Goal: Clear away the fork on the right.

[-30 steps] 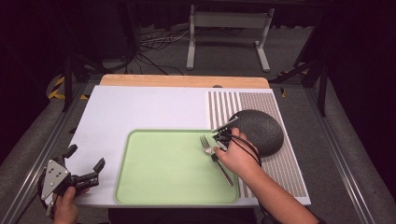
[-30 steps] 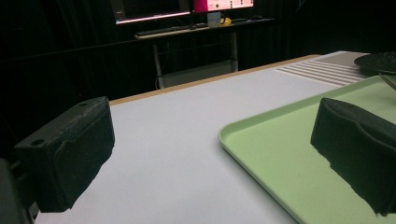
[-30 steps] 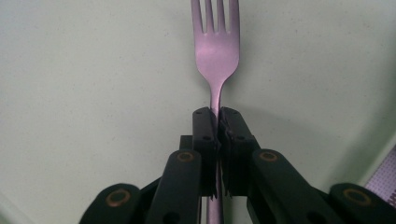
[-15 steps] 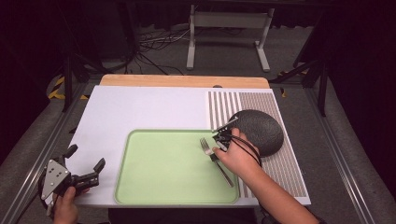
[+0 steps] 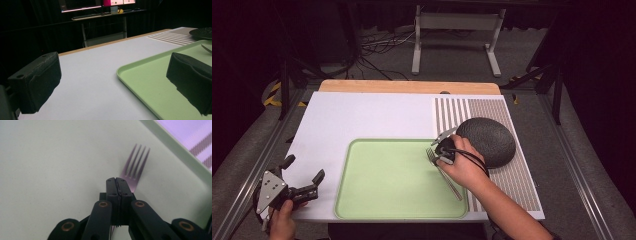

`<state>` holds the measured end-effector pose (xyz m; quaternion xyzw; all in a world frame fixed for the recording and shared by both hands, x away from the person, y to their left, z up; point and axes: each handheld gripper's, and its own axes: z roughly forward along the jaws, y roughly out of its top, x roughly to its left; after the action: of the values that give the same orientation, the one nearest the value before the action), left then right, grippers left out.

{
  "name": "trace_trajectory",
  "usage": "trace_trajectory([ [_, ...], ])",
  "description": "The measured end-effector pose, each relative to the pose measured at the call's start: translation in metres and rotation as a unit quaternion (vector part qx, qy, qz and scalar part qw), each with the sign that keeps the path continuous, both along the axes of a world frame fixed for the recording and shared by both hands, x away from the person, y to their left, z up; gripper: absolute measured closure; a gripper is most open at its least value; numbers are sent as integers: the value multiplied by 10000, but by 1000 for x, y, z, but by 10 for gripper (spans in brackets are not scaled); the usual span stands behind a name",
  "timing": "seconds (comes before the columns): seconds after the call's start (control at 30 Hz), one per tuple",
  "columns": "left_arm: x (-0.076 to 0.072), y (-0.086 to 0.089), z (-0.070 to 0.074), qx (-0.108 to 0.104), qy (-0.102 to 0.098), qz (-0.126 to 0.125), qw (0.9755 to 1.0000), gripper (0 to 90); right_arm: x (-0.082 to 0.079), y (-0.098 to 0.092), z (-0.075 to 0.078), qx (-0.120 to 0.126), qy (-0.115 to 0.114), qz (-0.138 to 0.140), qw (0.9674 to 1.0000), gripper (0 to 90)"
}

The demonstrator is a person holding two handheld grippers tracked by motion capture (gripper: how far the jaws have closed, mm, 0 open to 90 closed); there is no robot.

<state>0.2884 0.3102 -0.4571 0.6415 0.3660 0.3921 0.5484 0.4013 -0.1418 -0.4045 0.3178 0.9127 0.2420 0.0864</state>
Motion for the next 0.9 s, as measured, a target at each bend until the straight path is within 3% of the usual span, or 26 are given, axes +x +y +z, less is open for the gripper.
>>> trace_trajectory([
  [0.17, 0, 0, 0, 6, -13, 7, 10000, 3, 1, 6, -5, -56, -109, 476, 9988, 894],
  [0.33, 0, 0, 0, 12, -5, 1, 10000, 3, 5, 9, -11, -101, -68, 620, 9980, 895],
  [0.43, 0, 1, 0, 15, -10, 10, 10000, 3, 6, 9, -15, -246, -95, 639, 9976, 895],
  [0.9, 0, 0, 0, 9, -7, 6, 10000, 3, 9, 7, -22, -356, -67, 638, 9973, 895],
])
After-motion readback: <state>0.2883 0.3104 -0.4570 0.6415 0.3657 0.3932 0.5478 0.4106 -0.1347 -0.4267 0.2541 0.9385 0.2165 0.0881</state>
